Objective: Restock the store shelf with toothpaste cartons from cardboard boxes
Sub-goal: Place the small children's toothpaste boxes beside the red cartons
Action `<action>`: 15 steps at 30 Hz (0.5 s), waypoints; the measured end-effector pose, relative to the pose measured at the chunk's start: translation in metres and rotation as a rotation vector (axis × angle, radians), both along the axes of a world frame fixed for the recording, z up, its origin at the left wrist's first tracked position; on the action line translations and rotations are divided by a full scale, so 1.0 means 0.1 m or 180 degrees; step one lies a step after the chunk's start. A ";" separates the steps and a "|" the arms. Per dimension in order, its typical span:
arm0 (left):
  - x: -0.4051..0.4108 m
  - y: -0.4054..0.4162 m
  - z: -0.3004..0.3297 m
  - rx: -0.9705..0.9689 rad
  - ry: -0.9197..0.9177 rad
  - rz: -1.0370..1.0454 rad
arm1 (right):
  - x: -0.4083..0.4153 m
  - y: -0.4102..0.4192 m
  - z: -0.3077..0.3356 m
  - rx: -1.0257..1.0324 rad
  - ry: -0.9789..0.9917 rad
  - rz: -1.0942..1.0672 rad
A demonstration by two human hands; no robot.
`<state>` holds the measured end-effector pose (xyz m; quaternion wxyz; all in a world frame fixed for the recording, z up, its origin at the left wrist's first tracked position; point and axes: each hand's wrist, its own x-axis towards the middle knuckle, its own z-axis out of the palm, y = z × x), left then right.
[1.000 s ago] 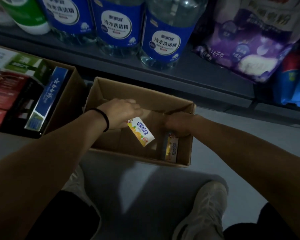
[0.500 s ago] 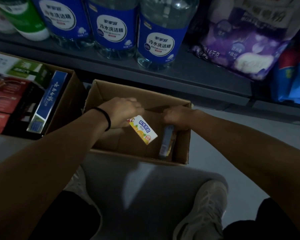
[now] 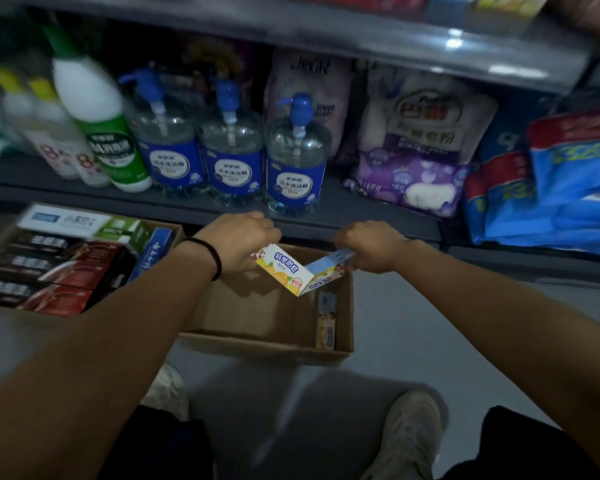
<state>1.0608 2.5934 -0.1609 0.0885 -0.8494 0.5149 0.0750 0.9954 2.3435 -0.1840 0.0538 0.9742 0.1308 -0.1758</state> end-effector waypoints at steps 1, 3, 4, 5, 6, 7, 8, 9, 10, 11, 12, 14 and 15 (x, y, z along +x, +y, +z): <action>-0.04 -0.01 0.11 -0.0011 -0.0090 0.0012 | -0.05 -0.02 0.12 0.0021 -0.0074 -0.0045; -0.14 -0.05 0.34 -0.0061 -0.0280 0.0012 | -0.16 -0.06 0.37 0.0013 -0.0228 -0.0102; -0.19 -0.08 0.46 -0.0088 -0.0361 0.0017 | -0.22 -0.08 0.50 -0.0029 -0.0290 -0.0121; -0.25 -0.12 0.57 -0.0120 -0.0431 0.0033 | -0.28 -0.11 0.63 -0.0064 -0.0352 -0.0151; -0.30 -0.15 0.68 -0.0155 -0.0501 0.0048 | -0.34 -0.14 0.76 -0.0092 -0.0429 -0.0193; -0.35 -0.19 0.79 -0.0192 -0.0565 0.0062 | -0.39 -0.16 0.89 -0.0111 -0.0502 -0.0244; -0.40 -0.22 0.91 -0.0224 -0.0631 0.0067 | -0.45 -0.19 1.02 -0.0118 -0.0568 -0.0299; -0.45 -0.26 1.03 -0.0258 -0.0707 0.0063 | -0.50 -0.22 1.15 -0.0116 -0.0626 -0.0348; -0.50 -0.29 1.15 -0.0284 -0.0786 0.0056 | -0.55 -0.25 1.29 -0.0116 -0.0680 -0.0395; -0.55 -0.33 1.27 -0.0313 -0.0874 0.0041 | -0.61 -0.29 1.43 -0.0137 -0.0737 -0.0434; -0.59 -0.36 1.38 -0.0334 -0.0967 0.0024 | -0.66 -0.33 1.57 -0.0166 -0.0813 -0.0469; -0.66 -0.43 1.61 -0.0386 -0.1127 0.0010 | -0.78 -0.42 1.86 -0.0208 -0.1000 -0.0562; -0.69 -0.47 1.72 -0.0424 -0.1195 0.0016 | -0.84 -0.47 2.00 -0.0224 -0.1101 -0.0623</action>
